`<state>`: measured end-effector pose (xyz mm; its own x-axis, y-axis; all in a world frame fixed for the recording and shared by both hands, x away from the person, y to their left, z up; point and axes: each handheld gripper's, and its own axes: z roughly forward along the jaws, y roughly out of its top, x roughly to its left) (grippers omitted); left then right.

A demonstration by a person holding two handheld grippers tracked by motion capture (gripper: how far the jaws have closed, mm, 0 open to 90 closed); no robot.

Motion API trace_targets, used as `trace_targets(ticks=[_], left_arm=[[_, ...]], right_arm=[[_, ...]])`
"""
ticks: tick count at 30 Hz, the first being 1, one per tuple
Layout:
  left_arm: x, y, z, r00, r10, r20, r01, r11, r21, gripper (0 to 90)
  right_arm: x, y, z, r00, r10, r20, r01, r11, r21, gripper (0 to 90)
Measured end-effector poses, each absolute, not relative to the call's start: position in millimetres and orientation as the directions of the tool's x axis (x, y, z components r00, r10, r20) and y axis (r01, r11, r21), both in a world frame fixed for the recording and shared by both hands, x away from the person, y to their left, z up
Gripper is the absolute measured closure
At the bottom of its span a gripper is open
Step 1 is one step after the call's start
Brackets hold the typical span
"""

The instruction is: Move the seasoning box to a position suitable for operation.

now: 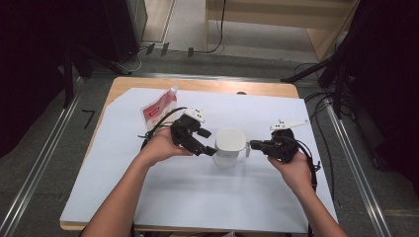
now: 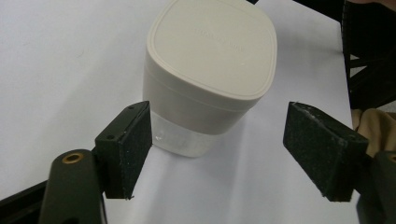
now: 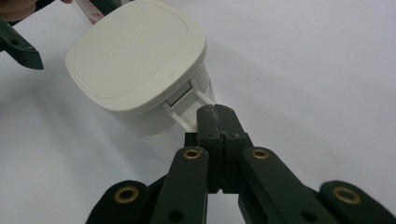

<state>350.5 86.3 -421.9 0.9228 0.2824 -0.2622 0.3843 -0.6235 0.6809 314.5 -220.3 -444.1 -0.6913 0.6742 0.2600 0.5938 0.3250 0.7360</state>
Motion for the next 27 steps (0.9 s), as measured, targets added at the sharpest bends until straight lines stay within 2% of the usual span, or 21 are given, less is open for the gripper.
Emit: trace_targets(ticks=[12, 15, 27], left_arm=[[352, 71, -435, 0.913, 0.304, -0.271, 0.406, -0.627, 0.665, 21.4], [355, 70, -439, 0.920, 0.296, -0.256, 0.389, -0.614, 0.687, 21.3], [359, 63, -447, 0.927, 0.285, -0.243, 0.372, -0.630, 0.681, 16.4]], right_arm=[[316, -217, -446, -0.687, 0.680, 0.257, 0.594, 0.321, 0.738, 90.0], [316, -217, -446, -0.685, 0.682, 0.255, 0.593, 0.320, 0.739, 90.0], [317, -215, -449, -0.679, 0.688, 0.255, 0.594, 0.311, 0.742, 90.0]])
